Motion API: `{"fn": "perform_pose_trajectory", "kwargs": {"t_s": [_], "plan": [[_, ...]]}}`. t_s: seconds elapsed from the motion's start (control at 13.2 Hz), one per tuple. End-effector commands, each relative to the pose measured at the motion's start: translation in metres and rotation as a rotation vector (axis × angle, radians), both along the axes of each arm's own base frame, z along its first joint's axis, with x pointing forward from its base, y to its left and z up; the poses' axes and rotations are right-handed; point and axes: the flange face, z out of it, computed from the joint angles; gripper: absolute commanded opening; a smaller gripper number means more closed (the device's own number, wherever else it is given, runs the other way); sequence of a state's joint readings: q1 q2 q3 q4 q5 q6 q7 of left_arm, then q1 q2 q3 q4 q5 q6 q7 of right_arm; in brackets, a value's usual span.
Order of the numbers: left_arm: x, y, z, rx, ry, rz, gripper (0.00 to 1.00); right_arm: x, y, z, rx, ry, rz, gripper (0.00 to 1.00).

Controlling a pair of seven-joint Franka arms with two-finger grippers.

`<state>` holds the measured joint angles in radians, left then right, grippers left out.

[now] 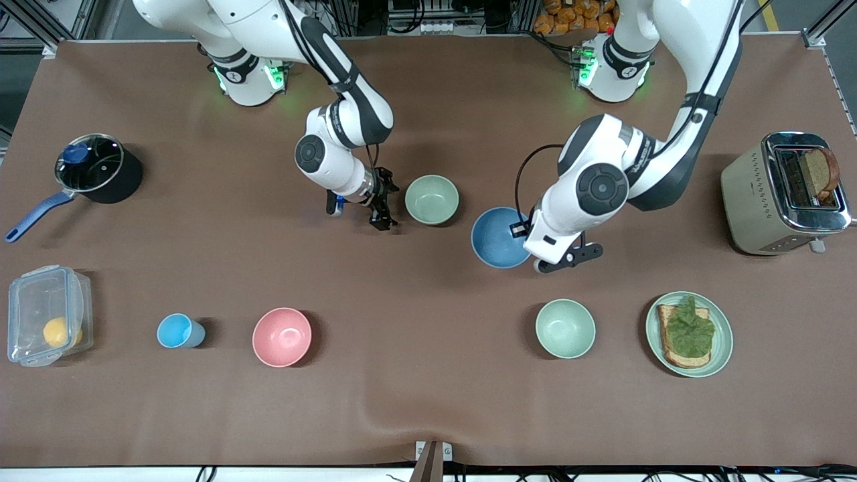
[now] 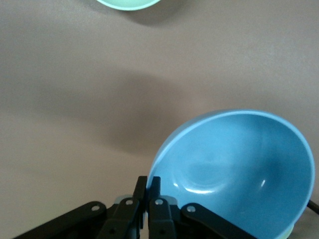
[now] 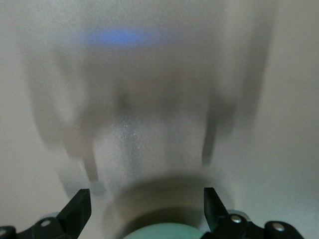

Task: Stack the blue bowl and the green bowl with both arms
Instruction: 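Lift the blue bowl with the left gripper and carry it toward the green bowl, then lower the blue bowl into the green bowl with the left gripper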

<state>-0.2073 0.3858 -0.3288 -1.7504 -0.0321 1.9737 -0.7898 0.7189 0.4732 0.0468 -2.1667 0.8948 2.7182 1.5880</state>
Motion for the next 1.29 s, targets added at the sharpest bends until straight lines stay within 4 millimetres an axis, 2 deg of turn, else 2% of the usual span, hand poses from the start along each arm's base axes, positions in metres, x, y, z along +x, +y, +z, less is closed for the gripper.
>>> {"fn": "perform_pose_trajectory", "kwargs": {"t_s": [0.0,0.15,0.46,0.68,0.83,0.99,1.21], "plan": [[-0.026,-0.013,0.0,-0.008,-0.02,0.05,0.0,-0.001,-0.001,-0.003,0.06,-0.016,-0.001,1.0],[-0.031,-0.023,0.003,-0.016,-0.033,0.069,0.0,-0.006,0.003,-0.004,0.089,-0.022,0.01,1.0],[-0.053,-0.064,-0.005,-0.032,-0.04,0.098,0.0,-0.008,0.004,-0.004,0.092,-0.022,0.016,1.0],[-0.067,-0.088,-0.009,-0.039,-0.044,0.109,0.0,-0.008,0.004,-0.005,0.092,-0.018,0.017,1.0],[-0.071,-0.098,-0.016,-0.053,-0.05,0.102,0.0,-0.009,0.005,-0.004,0.093,-0.019,0.022,1.0],[-0.085,-0.111,-0.029,-0.055,-0.047,0.107,0.0,-0.008,0.004,-0.004,0.093,-0.017,0.02,1.0],[-0.103,-0.119,-0.048,-0.069,-0.066,0.099,0.0,-0.009,0.003,-0.005,0.093,-0.019,0.03,1.0]]}}
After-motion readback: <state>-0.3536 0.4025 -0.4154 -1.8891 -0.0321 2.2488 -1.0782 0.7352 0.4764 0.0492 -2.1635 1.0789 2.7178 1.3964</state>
